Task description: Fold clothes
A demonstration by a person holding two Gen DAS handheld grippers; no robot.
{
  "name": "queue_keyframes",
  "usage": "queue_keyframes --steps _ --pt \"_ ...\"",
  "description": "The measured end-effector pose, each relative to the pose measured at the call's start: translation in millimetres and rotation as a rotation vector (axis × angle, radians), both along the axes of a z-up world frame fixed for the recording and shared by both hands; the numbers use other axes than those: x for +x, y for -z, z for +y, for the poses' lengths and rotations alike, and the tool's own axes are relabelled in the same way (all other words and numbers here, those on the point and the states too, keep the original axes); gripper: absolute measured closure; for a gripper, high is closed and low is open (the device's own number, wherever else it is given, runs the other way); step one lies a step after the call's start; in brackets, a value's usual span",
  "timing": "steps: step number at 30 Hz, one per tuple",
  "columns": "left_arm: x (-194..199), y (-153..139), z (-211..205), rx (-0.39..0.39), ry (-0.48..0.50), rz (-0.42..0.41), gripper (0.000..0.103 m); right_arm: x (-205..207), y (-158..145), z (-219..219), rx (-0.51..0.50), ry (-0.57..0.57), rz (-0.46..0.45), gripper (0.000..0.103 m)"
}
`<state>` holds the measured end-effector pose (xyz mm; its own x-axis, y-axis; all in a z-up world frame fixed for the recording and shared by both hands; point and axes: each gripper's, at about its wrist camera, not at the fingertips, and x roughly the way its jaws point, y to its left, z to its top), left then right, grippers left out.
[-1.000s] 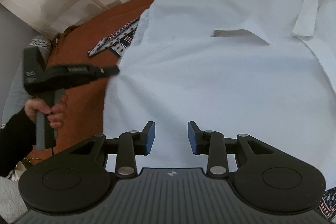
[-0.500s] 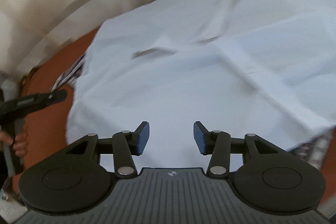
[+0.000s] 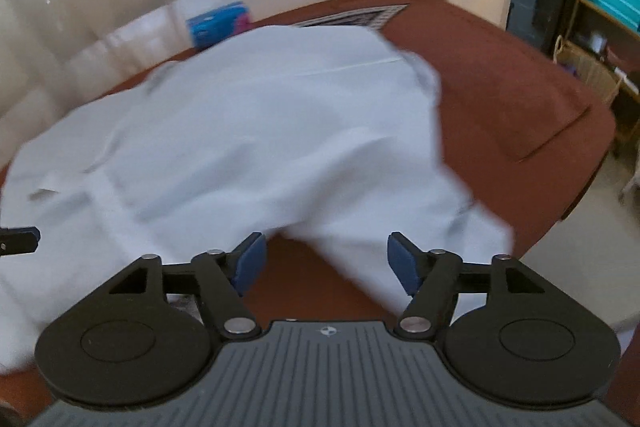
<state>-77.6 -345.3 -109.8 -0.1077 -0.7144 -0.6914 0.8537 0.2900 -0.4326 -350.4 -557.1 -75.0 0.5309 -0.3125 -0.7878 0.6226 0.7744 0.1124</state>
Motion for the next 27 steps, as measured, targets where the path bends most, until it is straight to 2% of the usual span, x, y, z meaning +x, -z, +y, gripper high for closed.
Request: queue_keyframes --steps 4,8,11,14,17,18,19,20,21,22,23,27 --pt "-53 12 -68 0.042 0.072 -0.003 0.039 -15 23 -62 0.015 -0.144 0.036 0.027" --pt "-82 17 -106 0.088 0.121 -0.086 0.039 -16 46 -109 0.066 -0.324 0.118 0.027" --pt "-103 22 -134 0.123 0.157 -0.147 0.033 -17 61 -131 0.103 -0.415 0.151 0.027" --pt "-107 33 -149 0.187 0.15 -0.181 0.033 -17 73 -144 0.146 -0.467 0.157 0.027" --pt "-106 30 -147 0.192 0.149 -0.195 0.033 -12 86 -150 0.212 -0.5 0.148 0.027" --pt "-106 30 -147 0.194 0.148 -0.2 0.036 -10 89 -151 0.236 -0.51 0.143 0.032" --pt "-106 29 -146 0.196 0.148 -0.204 0.043 -8 93 -152 0.27 -0.519 0.147 0.064" --pt "-106 28 -146 0.197 0.148 -0.209 0.072 -6 96 -152 0.302 -0.522 0.16 0.087" --pt "-105 27 -146 0.199 0.147 -0.214 0.094 -6 95 -151 0.314 -0.523 0.162 0.096" --pt "-105 26 -145 0.201 0.147 -0.218 0.095 -10 87 -149 0.307 -0.533 0.141 0.097" --pt "-105 26 -145 0.203 0.147 -0.223 0.101 -16 76 -149 0.298 -0.532 0.109 0.097" --pt "-105 22 -143 0.21 0.145 -0.242 0.102 -57 19 -146 0.249 -0.485 -0.025 0.099"
